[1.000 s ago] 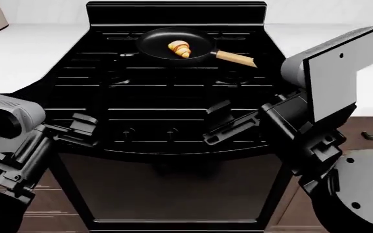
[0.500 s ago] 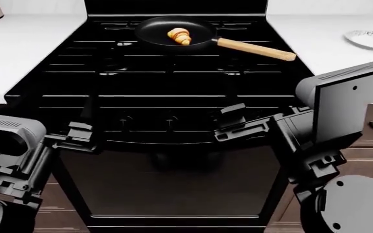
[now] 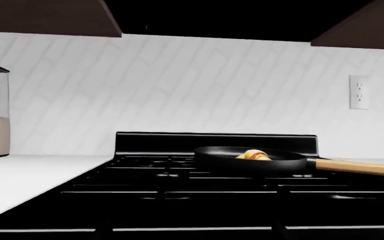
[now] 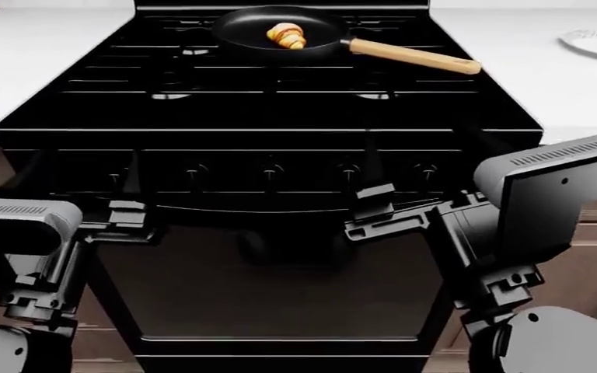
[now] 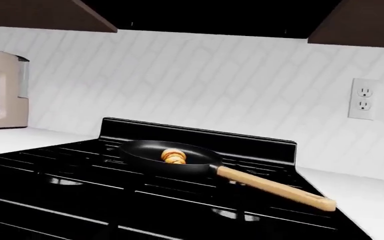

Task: Pick the croissant and place it on the pan. Then turn on the stove to warm the croissant.

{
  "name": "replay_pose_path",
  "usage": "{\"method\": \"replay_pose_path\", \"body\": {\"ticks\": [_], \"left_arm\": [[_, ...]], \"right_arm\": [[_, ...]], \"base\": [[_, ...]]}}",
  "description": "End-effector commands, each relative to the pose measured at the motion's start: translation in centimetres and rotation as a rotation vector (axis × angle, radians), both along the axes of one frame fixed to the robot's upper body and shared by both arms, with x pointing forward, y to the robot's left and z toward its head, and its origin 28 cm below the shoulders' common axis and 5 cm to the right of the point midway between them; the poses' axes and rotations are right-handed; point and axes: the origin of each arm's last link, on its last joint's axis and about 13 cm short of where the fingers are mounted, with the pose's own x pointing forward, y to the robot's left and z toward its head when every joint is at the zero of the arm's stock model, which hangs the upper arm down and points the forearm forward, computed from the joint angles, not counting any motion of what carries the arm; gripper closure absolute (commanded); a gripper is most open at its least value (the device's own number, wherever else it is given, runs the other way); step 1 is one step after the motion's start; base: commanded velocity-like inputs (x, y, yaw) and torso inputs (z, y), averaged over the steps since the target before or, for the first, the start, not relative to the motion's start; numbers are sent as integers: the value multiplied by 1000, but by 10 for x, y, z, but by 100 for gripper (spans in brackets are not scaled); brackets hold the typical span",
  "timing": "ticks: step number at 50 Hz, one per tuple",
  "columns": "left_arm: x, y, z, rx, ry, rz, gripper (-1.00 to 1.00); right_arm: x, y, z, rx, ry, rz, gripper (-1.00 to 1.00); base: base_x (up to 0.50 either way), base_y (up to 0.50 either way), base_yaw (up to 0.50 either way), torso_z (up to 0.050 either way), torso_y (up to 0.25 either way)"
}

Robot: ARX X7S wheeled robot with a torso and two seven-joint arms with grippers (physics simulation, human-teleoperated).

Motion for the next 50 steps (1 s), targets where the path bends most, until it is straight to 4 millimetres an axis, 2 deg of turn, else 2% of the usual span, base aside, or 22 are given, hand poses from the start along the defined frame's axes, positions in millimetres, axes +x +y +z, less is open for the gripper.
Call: {"method": "replay_pose_path", "body": {"ticks": [1,22,50], "left_arm": [[-4,-4,-5,18,-22,18,-100],[-5,-4,-10,14,-22,5,-100],[-7,-4,-12,9,-32,-2,-100]], "right_arm": [[-2,1,-7,18,-4,1,-100],[-10,9,-15,109,33,59,-100],[-15,11,-12,53,-4,35,-100]], "base": [[0,0,0,-50,0],[0,0,0,-50,0],[0,0,0,-50,0]]}}
